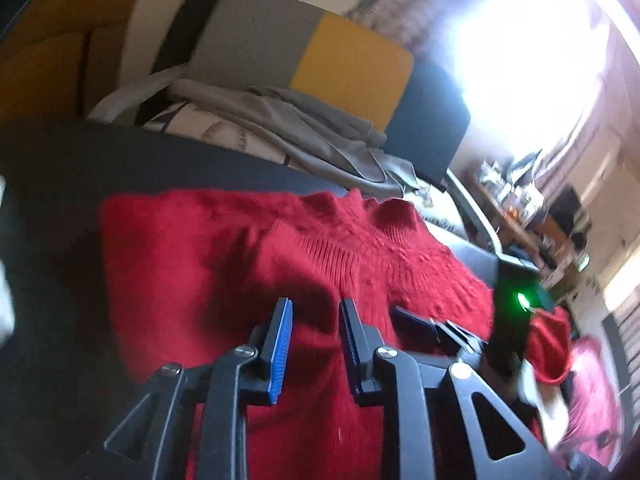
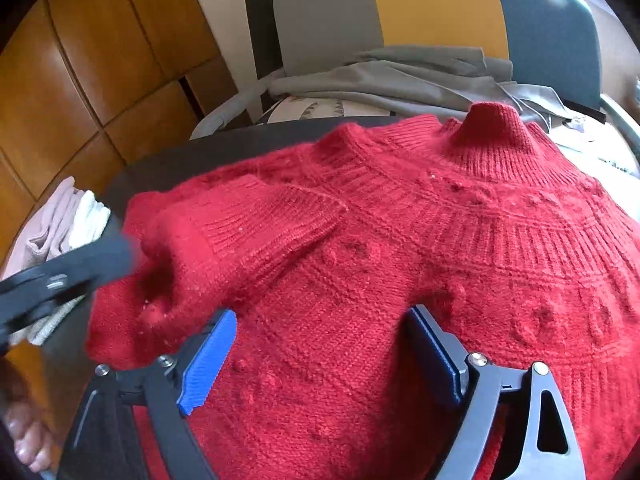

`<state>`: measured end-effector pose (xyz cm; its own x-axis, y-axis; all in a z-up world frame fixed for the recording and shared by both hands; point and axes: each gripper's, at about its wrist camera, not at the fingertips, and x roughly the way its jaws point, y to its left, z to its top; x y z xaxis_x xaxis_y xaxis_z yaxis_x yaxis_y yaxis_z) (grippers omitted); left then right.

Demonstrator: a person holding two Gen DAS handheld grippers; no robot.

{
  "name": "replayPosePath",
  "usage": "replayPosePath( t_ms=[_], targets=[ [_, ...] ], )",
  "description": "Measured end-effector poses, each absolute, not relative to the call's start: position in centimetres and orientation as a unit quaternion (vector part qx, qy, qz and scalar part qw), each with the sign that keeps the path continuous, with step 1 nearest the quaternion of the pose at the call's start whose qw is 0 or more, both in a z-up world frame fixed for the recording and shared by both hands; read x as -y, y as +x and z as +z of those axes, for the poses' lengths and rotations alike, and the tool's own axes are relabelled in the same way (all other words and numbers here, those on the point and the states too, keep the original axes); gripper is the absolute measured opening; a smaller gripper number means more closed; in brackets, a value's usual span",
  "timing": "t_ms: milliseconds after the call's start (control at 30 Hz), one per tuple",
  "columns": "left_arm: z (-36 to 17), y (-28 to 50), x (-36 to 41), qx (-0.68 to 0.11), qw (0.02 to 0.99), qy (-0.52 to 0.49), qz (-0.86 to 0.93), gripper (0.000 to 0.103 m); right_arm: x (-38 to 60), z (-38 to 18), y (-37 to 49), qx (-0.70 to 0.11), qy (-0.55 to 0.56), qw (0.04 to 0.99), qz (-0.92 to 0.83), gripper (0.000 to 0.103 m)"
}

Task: Fold clothes
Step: 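Fold the held sleeve across the sweater body with the left gripper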

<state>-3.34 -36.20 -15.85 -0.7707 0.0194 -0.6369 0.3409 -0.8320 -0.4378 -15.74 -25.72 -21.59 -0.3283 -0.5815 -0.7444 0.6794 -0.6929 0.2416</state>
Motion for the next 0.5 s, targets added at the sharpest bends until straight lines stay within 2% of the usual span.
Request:
replayPosePath(
  t_ms=[300, 367, 433, 500],
  targets=[
    [-21.2, 2.3, 35.3, -0.29, 0.117, 0.369, -0.875, 0.023, 26.1, -21.2, -15.8, -0.084, 0.442, 0.383, -0.806, 0.092],
    [-21.3, 2.5, 35.3, -0.285, 0.116, 0.363, -0.879, 0.023, 25.8, -20.5, -15.3, -0.086, 0.444, 0.378, -0.808, 0.087],
    [-21.6, 2.6, 35.2, -0.279, 0.116, 0.356, -0.884, 0.023, 25.4, -19.8, -14.8, -0.088, 0.446, 0.373, -0.809, 0.067],
    [-21.7, 2.8, 35.2, -0.279, 0.115, 0.348, -0.888, 0.023, 24.2, -18.9, -14.6, -0.049, 0.453, 0.374, -0.808, 0.055]
  ],
)
